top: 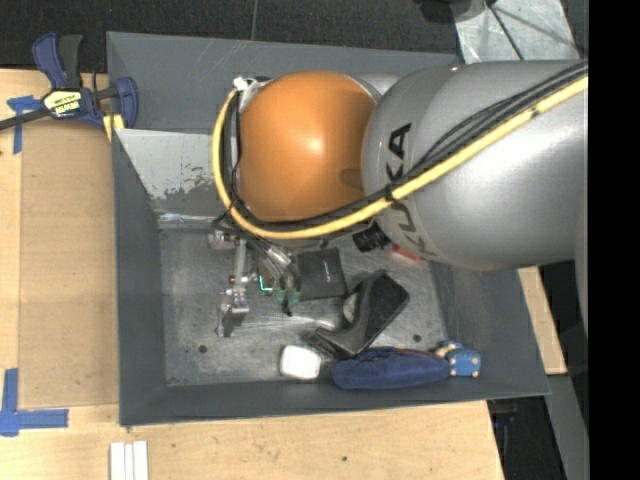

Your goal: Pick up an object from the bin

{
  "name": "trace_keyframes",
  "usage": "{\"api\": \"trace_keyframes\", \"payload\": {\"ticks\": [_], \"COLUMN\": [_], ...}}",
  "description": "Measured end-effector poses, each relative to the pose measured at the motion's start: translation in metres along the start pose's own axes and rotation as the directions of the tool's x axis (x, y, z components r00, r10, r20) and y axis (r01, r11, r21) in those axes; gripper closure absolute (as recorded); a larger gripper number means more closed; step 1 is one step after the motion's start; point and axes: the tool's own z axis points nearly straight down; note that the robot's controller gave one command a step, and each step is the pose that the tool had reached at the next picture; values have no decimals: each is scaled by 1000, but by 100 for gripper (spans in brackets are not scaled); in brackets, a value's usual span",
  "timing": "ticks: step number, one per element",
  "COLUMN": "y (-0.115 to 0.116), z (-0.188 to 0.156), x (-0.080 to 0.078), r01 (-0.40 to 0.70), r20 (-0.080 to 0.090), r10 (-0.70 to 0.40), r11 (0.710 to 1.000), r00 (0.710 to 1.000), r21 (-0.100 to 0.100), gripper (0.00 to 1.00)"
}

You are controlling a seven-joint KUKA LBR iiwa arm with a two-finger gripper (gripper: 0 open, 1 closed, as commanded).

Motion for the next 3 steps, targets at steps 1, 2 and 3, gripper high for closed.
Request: {"api": "trace_keyframes", "payload": {"ticks": [1, 2, 3], "y": [-100, -175, -289], "z": [150, 119, 98], "x": [-49, -46, -6], "r01": [126, 264, 559], "r20": [0, 9, 3], "r10": [-126, -264, -559], "r11": [992, 965, 829], "r00": [992, 964, 829], "r21": [2, 2, 2], "gripper": [0, 0, 0]}}
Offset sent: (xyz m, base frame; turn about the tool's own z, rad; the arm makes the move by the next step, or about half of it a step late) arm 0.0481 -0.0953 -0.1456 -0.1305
